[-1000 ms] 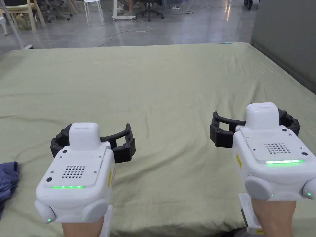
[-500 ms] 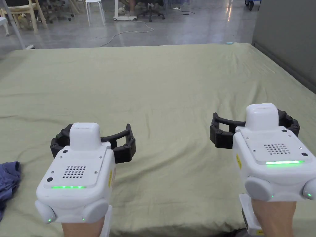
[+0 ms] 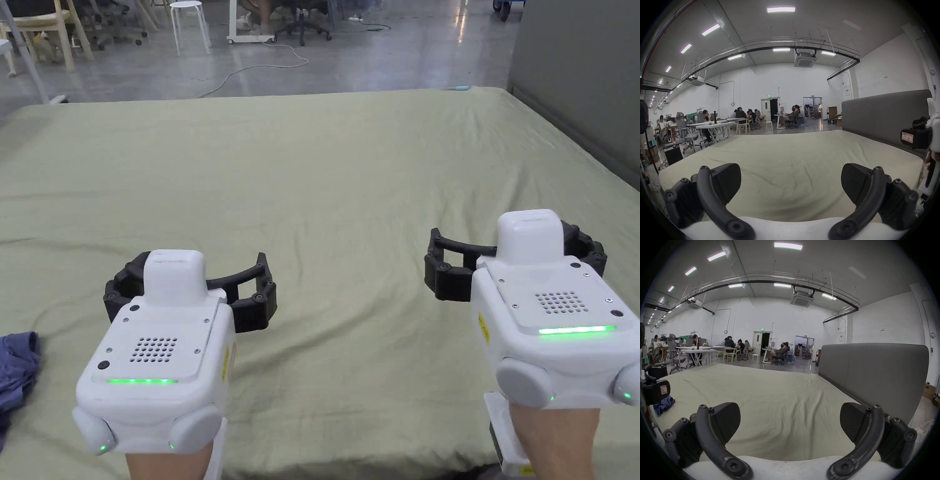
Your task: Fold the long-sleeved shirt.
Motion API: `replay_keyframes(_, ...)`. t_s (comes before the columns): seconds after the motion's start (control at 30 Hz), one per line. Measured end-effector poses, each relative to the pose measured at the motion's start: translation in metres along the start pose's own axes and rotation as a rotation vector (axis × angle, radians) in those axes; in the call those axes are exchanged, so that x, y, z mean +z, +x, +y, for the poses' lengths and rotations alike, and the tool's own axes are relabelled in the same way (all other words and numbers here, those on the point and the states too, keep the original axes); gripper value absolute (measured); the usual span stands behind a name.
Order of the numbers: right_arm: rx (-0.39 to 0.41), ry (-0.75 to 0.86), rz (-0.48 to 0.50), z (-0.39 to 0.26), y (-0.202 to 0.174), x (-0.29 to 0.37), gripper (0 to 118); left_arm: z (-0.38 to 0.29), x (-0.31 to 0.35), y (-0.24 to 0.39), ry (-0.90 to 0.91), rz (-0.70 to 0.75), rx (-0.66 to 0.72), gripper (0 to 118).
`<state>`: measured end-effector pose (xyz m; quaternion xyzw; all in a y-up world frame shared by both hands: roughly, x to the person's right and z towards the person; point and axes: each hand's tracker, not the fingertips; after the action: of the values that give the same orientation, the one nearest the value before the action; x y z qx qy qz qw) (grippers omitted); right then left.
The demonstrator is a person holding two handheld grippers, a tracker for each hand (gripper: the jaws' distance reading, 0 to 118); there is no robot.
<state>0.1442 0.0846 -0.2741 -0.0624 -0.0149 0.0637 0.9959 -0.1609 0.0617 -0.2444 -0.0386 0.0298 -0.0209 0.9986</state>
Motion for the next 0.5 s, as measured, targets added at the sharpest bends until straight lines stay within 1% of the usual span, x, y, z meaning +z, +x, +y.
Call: replay_keyframes(0.5,0.007,0.014,0.003,-0.0011,-0.0021,0.0028,118,-0.0002,0.0035,0.0012,0.007,0.0,-0.01,118)
